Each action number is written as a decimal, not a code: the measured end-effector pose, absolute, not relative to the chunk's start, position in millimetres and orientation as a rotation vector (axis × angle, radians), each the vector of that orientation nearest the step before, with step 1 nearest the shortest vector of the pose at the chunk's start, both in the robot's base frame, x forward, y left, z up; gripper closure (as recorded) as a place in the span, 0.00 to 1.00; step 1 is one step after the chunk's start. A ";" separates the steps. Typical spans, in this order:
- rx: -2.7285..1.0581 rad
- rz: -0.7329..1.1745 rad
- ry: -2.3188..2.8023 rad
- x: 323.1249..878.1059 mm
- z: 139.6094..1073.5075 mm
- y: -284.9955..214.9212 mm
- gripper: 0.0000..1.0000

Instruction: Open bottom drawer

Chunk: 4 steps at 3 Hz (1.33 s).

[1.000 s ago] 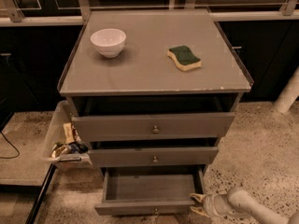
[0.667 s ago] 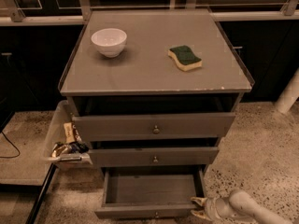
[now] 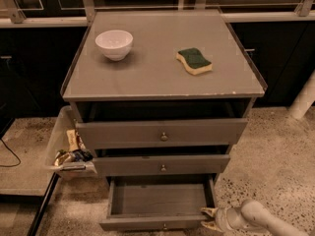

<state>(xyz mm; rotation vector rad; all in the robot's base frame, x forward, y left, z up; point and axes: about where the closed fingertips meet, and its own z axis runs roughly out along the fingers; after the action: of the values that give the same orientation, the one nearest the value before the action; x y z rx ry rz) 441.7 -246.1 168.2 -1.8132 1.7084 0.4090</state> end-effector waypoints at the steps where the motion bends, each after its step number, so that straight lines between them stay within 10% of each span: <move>1: -1.813 0.409 1.708 441.8 168.1 -246.1 0.59; 4: -1.798 0.440 1.731 454.2 151.7 -239.5 0.00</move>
Offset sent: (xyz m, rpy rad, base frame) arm 0.0491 0.0124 -0.0505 0.0237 0.0600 -0.0300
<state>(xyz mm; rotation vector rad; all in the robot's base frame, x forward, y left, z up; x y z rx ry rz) 454.2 -239.5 151.7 -1.7979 1.7305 0.4402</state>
